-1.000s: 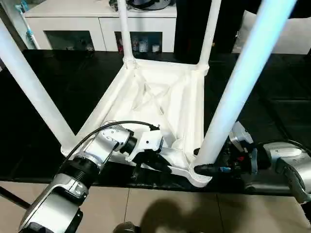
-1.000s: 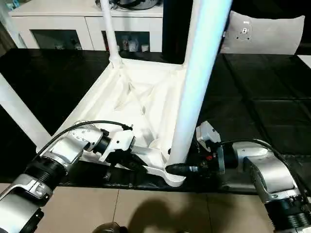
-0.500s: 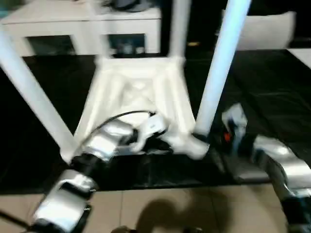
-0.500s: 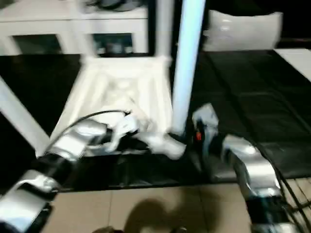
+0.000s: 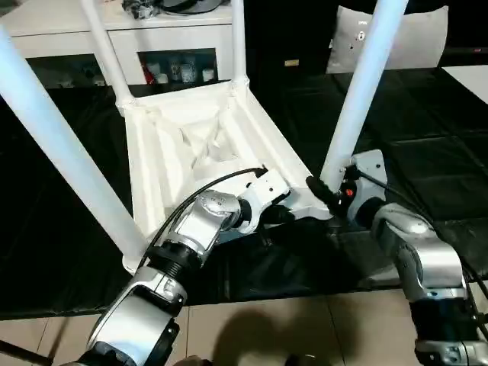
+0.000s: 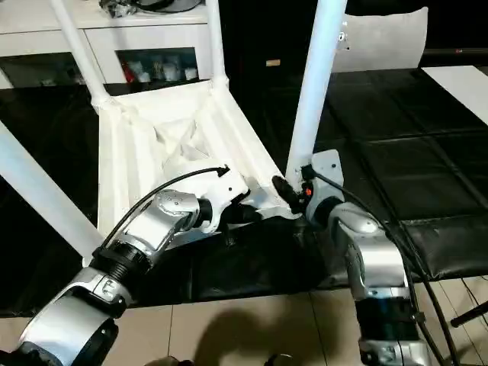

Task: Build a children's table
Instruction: Rotate leg to tighten

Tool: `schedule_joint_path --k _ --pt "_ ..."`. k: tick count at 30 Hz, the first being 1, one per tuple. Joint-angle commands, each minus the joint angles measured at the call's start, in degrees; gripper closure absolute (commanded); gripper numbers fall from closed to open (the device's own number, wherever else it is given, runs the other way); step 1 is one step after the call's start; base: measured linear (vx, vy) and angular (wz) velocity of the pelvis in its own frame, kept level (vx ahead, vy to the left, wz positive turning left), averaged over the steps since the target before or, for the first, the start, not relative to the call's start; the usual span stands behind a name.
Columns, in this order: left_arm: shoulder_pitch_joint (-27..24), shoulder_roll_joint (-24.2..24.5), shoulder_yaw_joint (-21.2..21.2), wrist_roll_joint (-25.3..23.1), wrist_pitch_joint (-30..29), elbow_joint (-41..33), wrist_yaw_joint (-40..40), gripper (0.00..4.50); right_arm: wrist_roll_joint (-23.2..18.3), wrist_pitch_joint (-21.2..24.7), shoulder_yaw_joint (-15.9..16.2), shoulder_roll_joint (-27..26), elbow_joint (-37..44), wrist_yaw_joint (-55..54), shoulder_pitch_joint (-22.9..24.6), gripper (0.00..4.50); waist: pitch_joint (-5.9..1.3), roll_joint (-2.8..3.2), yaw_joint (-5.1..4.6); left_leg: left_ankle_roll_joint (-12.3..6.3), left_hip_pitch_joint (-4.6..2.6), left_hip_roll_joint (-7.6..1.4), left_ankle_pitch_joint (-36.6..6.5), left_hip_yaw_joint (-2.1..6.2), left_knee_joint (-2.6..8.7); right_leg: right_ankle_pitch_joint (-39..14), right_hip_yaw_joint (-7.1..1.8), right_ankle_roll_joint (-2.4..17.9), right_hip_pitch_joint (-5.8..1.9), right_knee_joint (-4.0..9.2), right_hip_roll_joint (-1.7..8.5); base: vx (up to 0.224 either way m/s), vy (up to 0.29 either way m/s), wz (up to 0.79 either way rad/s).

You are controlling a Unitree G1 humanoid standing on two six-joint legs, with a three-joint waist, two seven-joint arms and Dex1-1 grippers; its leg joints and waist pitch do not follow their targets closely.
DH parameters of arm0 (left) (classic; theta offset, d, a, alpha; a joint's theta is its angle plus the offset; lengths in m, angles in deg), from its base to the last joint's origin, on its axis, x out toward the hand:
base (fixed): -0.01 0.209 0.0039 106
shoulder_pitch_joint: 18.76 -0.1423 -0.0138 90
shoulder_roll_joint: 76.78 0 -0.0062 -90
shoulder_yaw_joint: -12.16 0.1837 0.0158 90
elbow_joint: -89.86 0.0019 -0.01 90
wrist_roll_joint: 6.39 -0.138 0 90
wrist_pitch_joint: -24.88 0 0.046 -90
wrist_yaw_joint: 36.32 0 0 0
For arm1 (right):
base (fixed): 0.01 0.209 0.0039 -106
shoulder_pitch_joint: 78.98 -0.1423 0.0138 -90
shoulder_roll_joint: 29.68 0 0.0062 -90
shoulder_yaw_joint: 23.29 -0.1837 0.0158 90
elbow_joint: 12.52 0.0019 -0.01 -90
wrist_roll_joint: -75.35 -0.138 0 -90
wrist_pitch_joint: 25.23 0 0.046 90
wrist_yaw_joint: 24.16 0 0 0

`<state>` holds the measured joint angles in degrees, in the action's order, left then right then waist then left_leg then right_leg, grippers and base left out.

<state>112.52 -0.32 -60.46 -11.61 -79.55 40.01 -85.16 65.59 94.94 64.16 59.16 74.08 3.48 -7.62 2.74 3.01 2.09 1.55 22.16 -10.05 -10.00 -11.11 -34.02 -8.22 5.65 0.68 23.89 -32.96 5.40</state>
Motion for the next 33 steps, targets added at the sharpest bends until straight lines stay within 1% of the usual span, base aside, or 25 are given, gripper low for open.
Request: schedule_joint_path --k 1,3,4,5,6,7,8,9,10,11,12,13,14,15,16,17,18,19,20,21,22,24,26,30,33 --pt "1.09 0.23 -0.68 2.27 4.7 -4.09 -2.21 4.5 -2.6 -0.73 3.16 0.7 0.87 5.38 1.11 0.99 -4.24 -1.28 0.56 -5.56 -0.72 -2.43 -10.84 1.41 3.32 -18.65 -2.31 9.09 -3.73 4.5 3.37 0.0 0.0 0.0" --pt "0.88 1.06 -0.41 2.37 5.55 -4.23 -3.59 4.5 -2.93 -1.14 2.9 1.81 0.85 7.02 1.39 0.92 -4.1 -1.35 0.69 -5.59 -0.73 -2.37 -11.77 1.37 3.31 -20.13 -2.31 8.68 -3.72 4.69 3.42 0.0 0.0 0.0" --pt "0.72 1.65 -0.17 2.47 6.37 -4.31 -4.77 4.5 -3.27 -1.6 2.8 2.68 0.78 8.57 1.54 0.85 -4.05 -1.28 0.67 -5.31 -0.81 -2.42 -12.19 1.38 3.36 -21.33 -2.27 8.42 -3.58 4.81 3.42 0.0 0.0 0.0" --pt "0.61 1.98 -0.06 2.55 6.61 -4.39 -5.42 4.5 -3.43 -1.86 2.8 3.25 0.76 9.49 1.65 0.7 -4.02 -1.3 0.71 -5.17 -0.85 -2.4 -12.44 1.41 3.35 -22.11 -2.22 8.16 -3.58 4.97 3.45 0.0 0.0 0.0" --pt "0.25 3.08 0.38 2.8 7.89 -4.61 -7.78 4.5 -3.79 -3.19 2.95 5.27 0.63 12.77 2.02 0.57 -4.04 -1.22 0.79 -5.06 -0.84 -2.43 -12.54 1.44 3.36 -22.54 -2.21 7.91 -3.65 4.99 3.46 0.0 0.0 0.0" --pt "-0.13 4.23 0.89 3.04 9.67 -4.78 -10.44 4.5 -4.01 -5.12 3.22 7.47 0.39 16.48 2.45 0.49 -4.08 -1.32 0.99 -5.22 -0.84 -2.56 -12.91 1.52 3.38 -22.5 -2.25 7.53 -3.73 4.97 3.51 0.0 0.0 0.0" --pt "-0.33 4.82 1.12 3.24 10.15 -4.95 -11.93 4.5 -3.89 -6.73 3.49 8.73 0.2 18.58 2.72 0.45 -4.08 -1.11 1.07 -5.27 -0.89 -2.68 -12.89 1.52 3.39 -21.98 -2.38 7.69 -3.7 4.85 3.6 0.0 0.0 0.0" --pt "-0.38 5.12 1.22 3.36 10.36 -4.96 -12.72 4.5 -3.77 -7.73 3.65 9.37 0.02 19.71 2.8 0.37 -4.15 -1.19 1.14 -5.5 -0.85 -2.73 -12.73 1.43 3.32 -20.72 -2.42 8.14 -3.59 4.7 3.54 0.0 0.0 0.0" --pt "-0.6 5.74 1.5 3.62 11.05 -5.14 -14.44 4.5 -4.01 -8.59 3.7 10.63 -0.07 21.78 3.07 0.17 -4.16 -1.23 1.27 -5.61 -0.84 -2.76 -12.18 1.41 3.35 -19.48 -2.43 8.9 -3.54 4.49 3.48 0.0 0.0 0.0" --pt "-0.8 6.59 1.82 3.96 11.21 -5.26 -16.65 4.5 -4.34 -9.11 3.72 12.44 -0.31 24.31 3.18 0.17 -4.18 -1.28 1.42 -5.72 -0.87 -2.76 -12.27 1.41 3.32 -19.39 -2.38 9.17 -3.55 4.48 3.54 0.0 0.0 0.0" --pt "-0.91 7.18 2.05 4.21 11.42 -5.26 -18.15 4.5 -4.68 -9.39 3.74 13.71 -0.54 26.03 3.22 0.17 -4.14 -1.32 1.71 -5.81 -0.86 -2.85 -11.97 1.41 3.31 -19.18 -2.46 9.42 -3.7 4.37 3.64 0.0 0.0 0.0" --pt "-1.04 7.96 2.35 4.72 12.55 -5.02 -20.72 4.5 -5.28 -9.34 3.93 15.45 -0.62 28.76 3.25 0.17 -4.14 -1.48 1.83 -5.87 -0.89 -2.91 -11.97 1.38 3.3 -19.14 -2.46 9.63 -3.68 4.33 3.64 0.0 0.0 0.0" --pt "-1.05 8.43 2.48 5.09 13.37 -4.71 -22.41 4.5 -5.43 -9.61 4.26 16.67 -0.67 30.7 3.26 0.17 -4.08 -1.27 2.31 -6.06 -1.17 -3.0 -12.15 1.29 3.28 -19.77 -2.5 9.74 -3.52 4.41 3.58 0.0 0.0 0.0" --pt "-1.03 8.54 2.49 5.17 13.56 -4.6 -22.81 4.5 -5.37 -9.84 4.42 17.01 -0.68 31.24 3.28 0.17 -4.07 -1.24 2.8 -5.89 -1.14 -3.1 -12.02 1.26 3.29 -20.0 -2.53 9.68 -3.46 4.28 3.6 0.0 0.0 0.0" --pt "-0.98 8.94 2.72 5.2 14.11 -4.4 -23.89 4.5 -4.95 -11.02 4.95 17.9 -0.62 32.66 3.45 0.17 -4.1 -1.21 2.99 -5.73 -1.17 -3.17 -11.92 1.27 3.29 -19.93 -2.56 9.66 -3.41 4.21 3.66 0.0 0.0 0.0" --pt "-0.9 9.52 3.06 5.24 14.54 -4.31 -25.31 4.5 -5.05 -11.93 5.41 18.77 -0.84 34.32 3.54 0.17 -4.08 -1.15 3.4 -5.46 -1.37 -3.27 -12.28 1.24 3.31 -20.0 -2.59 9.77 -3.21 4.2 3.67 0.0 0.0 0.0" --pt "-0.81 10.17 3.41 5.4 15.18 -4.23 -27.14 4.5 -5.6 -12.67 5.8 19.64 -1.09 36.55 3.61 0.17 -4.06 -1.42 3.68 -5.26 -1.35 -3.26 -12.67 1.25 3.32 -20.42 -2.52 9.78 -3.25 4.19 3.73 0.0 0.0 0.0" --pt "-0.76 10.51 3.57 5.52 15.62 -4.17 -28.23 4.5 -6.02 -13.02 5.89 20.01 -1.35 37.93 3.62 0.17 -4.08 -1.41 3.86 -5.26 -1.35 -3.22 -12.79 1.24 3.3 -20.69 -2.5 9.73 -3.33 4.23 3.8 0.0 0.0 0.0" --pt "-0.64 11.0 3.83 5.53 15.99 -4.09 -29.64 4.5 -7.32 -12.02 6.02 20.45 -1.4 40.51 3.64 0.17 -4.03 -1.38 4.13 -5.32 -1.34 -3.32 -12.79 1.22 3.35 -20.94 -2.57 9.56 -3.32 4.24 3.83 0.0 0.0 0.0" --pt "-0.6 11.14 3.93 5.4 16.11 -4.0 -29.89 4.5 -7.36 -12.01 6.24 20.64 -1.47 40.94 3.61 0.17 -4.08 -1.37 4.43 -5.35 -1.39 -3.42 -12.6 1.27 3.36 -20.77 -2.61 9.55 -3.28 4.14 3.81 0.0 0.0 0.0" --pt "-0.48 11.82 4.45 4.81 16.77 -3.63 -31.11 4.5 -7.64 -11.75 7.04 21.12 -1.75 42.36 3.4 0.32 -4.08 -1.36 4.65 -5.23 -1.37 -3.44 -12.55 1.31 3.36 -20.72 -2.59 9.57 -3.27 4.08 3.84 0.0 0.0 0.0" --pt "-0.48 12.43 5.02 4.55 17.57 -3.4 -32.5 4.5 -8.27 -11.05 7.3 20.98 -2.01 43.17 3.16 0.54 -4.07 -1.33 4.81 -4.9 -1.4 -3.48 -12.69 1.33 3.43 -20.87 -2.64 9.57 -3.22 4.1 3.91 0.0 0.0 0.0" --pt "-0.59 12.85 5.41 4.66 17.84 -3.54 -33.77 4.5 -8.83 -10.37 7.56 21.04 -2.07 44.14 3.03 0.61 -4.08 -1.35 5.0 -4.68 -1.45 -3.48 -12.95 1.34 3.43 -21.28 -2.63 9.51 -3.24 4.15 3.98 0.0 0.0 0.0" --pt "-1.08 13.51 6.17 5.13 17.71 -4.97 -36.3 4.5 -10.11 -9.31 7.93 21.14 -2.14 46.19 2.94 1.0 -4.14 -1.37 5.59 -4.3 -1.54 -3.57 -12.63 1.36 3.45 -21.25 -2.73 9.56 -3.15 4.0 4.04 0.0 0.0 0.0" --pt "-1.08 13.6 6.2 5.04 18.29 -4.79 -37.17 4.5 -10.88 -9.08 8.14 21.33 -2.73 47.67 2.73 1.29 -4.13 -1.39 5.81 -4.38 -1.42 -3.54 -12.45 1.36 3.43 -21.07 -2.7 9.56 -3.23 4.02 4.08 0.0 0.0 0.0"
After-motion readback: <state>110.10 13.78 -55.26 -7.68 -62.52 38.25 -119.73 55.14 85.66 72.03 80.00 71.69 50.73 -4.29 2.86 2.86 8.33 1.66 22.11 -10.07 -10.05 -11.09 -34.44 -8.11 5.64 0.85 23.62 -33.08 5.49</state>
